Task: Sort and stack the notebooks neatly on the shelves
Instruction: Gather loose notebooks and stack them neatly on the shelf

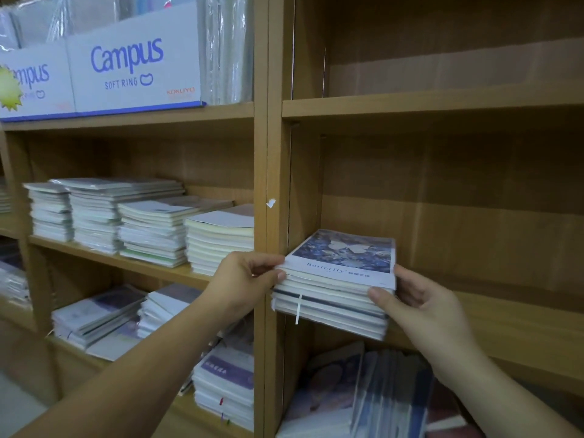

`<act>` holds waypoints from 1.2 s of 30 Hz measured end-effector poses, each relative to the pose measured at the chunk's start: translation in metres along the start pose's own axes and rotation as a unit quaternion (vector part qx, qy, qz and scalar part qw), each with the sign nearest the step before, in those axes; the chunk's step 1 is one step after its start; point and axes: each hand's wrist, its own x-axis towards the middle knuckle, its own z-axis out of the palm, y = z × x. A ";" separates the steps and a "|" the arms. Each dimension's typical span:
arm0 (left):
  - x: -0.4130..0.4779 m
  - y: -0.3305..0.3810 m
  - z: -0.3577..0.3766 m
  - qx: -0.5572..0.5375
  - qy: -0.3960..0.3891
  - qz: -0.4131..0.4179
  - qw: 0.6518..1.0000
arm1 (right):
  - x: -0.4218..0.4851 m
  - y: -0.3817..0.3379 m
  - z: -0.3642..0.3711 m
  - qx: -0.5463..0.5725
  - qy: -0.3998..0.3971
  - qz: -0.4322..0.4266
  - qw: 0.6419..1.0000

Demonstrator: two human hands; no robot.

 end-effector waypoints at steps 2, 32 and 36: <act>0.001 0.000 0.000 -0.017 0.007 -0.005 1.000 | -0.004 0.007 -0.002 0.015 0.027 -0.005 1.000; -0.095 0.172 0.295 0.021 -0.255 0.212 0.943 | -0.058 -0.017 -0.252 -0.445 0.070 0.049 0.892; -0.121 0.201 0.367 0.041 -0.309 0.299 0.902 | -0.092 -0.022 -0.360 -0.541 0.163 0.023 0.825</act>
